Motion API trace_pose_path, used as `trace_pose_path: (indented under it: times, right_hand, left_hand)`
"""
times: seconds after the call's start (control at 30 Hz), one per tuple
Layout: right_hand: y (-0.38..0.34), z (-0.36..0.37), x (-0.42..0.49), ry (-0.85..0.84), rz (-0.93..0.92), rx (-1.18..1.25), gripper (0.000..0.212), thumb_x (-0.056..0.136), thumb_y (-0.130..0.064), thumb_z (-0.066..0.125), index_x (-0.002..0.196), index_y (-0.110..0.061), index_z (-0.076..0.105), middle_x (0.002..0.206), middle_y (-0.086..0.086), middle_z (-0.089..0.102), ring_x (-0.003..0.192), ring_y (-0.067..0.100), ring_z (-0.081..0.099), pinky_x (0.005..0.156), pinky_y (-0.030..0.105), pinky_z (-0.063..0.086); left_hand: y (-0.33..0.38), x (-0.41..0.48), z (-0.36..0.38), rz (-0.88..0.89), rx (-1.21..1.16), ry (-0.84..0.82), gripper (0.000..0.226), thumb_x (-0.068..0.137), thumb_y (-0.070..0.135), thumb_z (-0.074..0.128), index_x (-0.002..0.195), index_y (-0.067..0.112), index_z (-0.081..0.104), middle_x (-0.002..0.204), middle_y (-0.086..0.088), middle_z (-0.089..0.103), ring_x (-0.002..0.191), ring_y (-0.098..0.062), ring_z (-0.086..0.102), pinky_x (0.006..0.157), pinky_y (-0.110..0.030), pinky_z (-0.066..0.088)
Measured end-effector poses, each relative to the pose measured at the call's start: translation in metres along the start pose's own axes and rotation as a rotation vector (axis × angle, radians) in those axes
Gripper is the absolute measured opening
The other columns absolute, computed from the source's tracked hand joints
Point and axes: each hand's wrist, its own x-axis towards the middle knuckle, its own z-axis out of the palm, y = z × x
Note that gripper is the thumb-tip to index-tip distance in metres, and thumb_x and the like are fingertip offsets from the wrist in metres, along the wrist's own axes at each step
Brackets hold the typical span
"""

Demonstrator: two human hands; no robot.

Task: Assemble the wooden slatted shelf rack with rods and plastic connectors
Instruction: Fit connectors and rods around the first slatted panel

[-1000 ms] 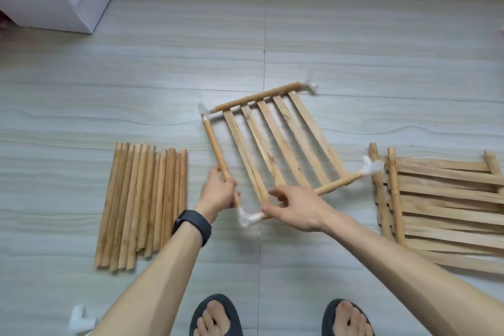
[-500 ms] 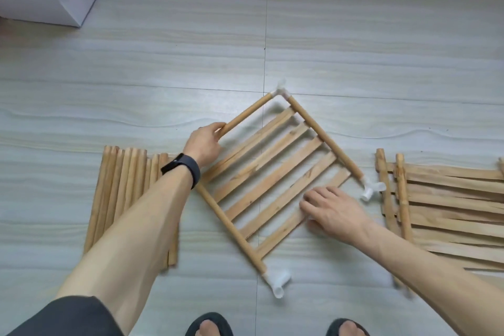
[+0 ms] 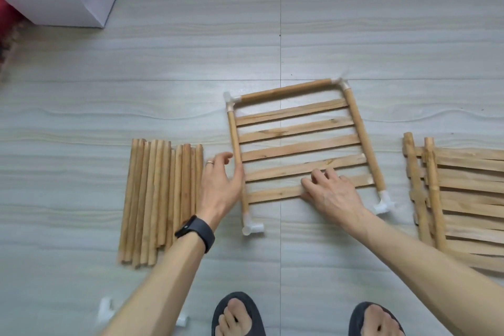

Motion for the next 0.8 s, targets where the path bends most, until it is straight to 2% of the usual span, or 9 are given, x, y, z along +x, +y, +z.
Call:
trace_pose_path:
  times: [0.1, 0.2, 0.27, 0.33, 0.4, 0.47, 0.6, 0.7, 0.8]
  right_hand:
    - [-0.015, 0.001, -0.003, 0.025, 0.084, 0.026, 0.028, 0.098, -0.042, 0.063, 0.105, -0.016, 0.065, 0.105, 0.010, 0.063, 0.092, 0.036, 0.058, 0.059, 0.040, 0.047]
    - [-0.024, 0.001, -0.005, 0.078, 0.139, 0.059, 0.027, 0.097, -0.040, 0.066, 0.105, -0.014, 0.066, 0.103, 0.010, 0.062, 0.091, 0.035, 0.057, 0.056, 0.041, 0.051]
    - [-0.028, 0.004, -0.006, 0.051, 0.186, 0.048, 0.030, 0.102, -0.046, 0.052, 0.116, -0.020, 0.060, 0.113, 0.006, 0.059, 0.100, 0.031, 0.053, 0.063, 0.040, 0.051]
    - [-0.031, 0.007, -0.008, 0.053, 0.219, 0.052, 0.032, 0.103, -0.047, 0.048, 0.120, -0.022, 0.057, 0.115, 0.005, 0.056, 0.101, 0.031, 0.052, 0.066, 0.040, 0.051]
    - [-0.032, 0.007, -0.009, 0.057, 0.218, 0.067, 0.031, 0.102, -0.046, 0.052, 0.118, -0.020, 0.060, 0.113, 0.007, 0.057, 0.097, 0.034, 0.053, 0.063, 0.041, 0.050]
    - [-0.031, 0.006, -0.010, 0.076, 0.198, 0.066, 0.030, 0.099, -0.044, 0.059, 0.112, -0.017, 0.063, 0.107, 0.010, 0.059, 0.091, 0.037, 0.054, 0.057, 0.040, 0.049]
    - [-0.029, 0.005, -0.007, 0.138, 0.187, 0.052, 0.029, 0.091, -0.038, 0.073, 0.102, -0.013, 0.066, 0.096, 0.013, 0.060, 0.079, 0.039, 0.055, 0.051, 0.036, 0.037]
    - [-0.025, 0.005, 0.002, 0.112, 0.193, 0.036, 0.029, 0.097, -0.041, 0.063, 0.109, -0.015, 0.062, 0.103, 0.012, 0.059, 0.086, 0.039, 0.055, 0.054, 0.038, 0.036]
    - [-0.019, 0.009, 0.006, 0.124, 0.181, 0.033, 0.029, 0.096, -0.041, 0.064, 0.110, -0.016, 0.061, 0.103, 0.011, 0.059, 0.087, 0.039, 0.056, 0.057, 0.039, 0.034]
  left_hand:
    - [-0.022, -0.044, 0.006, -0.178, -0.016, -0.142, 0.055, 0.090, 0.058, 0.060, 0.135, 0.027, 0.047, 0.130, 0.003, 0.048, 0.117, -0.017, 0.053, 0.103, -0.037, 0.046]
    - [-0.032, -0.075, 0.017, -0.228, 0.025, -0.211, 0.064, 0.087, 0.056, 0.063, 0.139, 0.024, 0.045, 0.130, 0.003, 0.050, 0.115, -0.015, 0.055, 0.100, -0.034, 0.047]
    - [-0.033, -0.085, 0.023, -0.227, 0.057, -0.162, 0.055, 0.095, 0.046, 0.060, 0.141, 0.019, 0.048, 0.131, 0.001, 0.057, 0.114, -0.016, 0.058, 0.099, -0.034, 0.048]
    - [-0.031, -0.090, 0.026, -0.210, 0.113, -0.083, 0.045, 0.100, 0.041, 0.055, 0.137, 0.015, 0.055, 0.125, -0.003, 0.064, 0.111, -0.018, 0.061, 0.096, -0.032, 0.049]
    - [-0.027, -0.093, 0.028, -0.200, 0.158, -0.028, 0.043, 0.103, 0.042, 0.052, 0.133, 0.013, 0.060, 0.118, -0.004, 0.068, 0.109, -0.020, 0.062, 0.091, -0.030, 0.046]
    - [-0.026, -0.092, 0.028, -0.213, 0.144, -0.026, 0.044, 0.103, 0.042, 0.051, 0.134, 0.012, 0.061, 0.117, -0.006, 0.069, 0.110, -0.021, 0.062, 0.093, -0.031, 0.046]
    - [-0.032, -0.090, 0.021, -0.269, 0.097, -0.066, 0.045, 0.100, 0.043, 0.056, 0.133, 0.013, 0.063, 0.121, -0.008, 0.070, 0.113, -0.023, 0.063, 0.095, -0.031, 0.047]
    - [-0.039, -0.097, 0.019, -0.242, 0.146, -0.062, 0.046, 0.100, 0.042, 0.058, 0.136, 0.014, 0.061, 0.125, -0.006, 0.069, 0.115, -0.021, 0.063, 0.097, -0.035, 0.050]
    - [-0.044, -0.097, 0.020, -0.209, 0.216, -0.052, 0.048, 0.100, 0.046, 0.056, 0.141, 0.019, 0.057, 0.129, -0.001, 0.065, 0.119, -0.019, 0.059, 0.097, -0.033, 0.048]
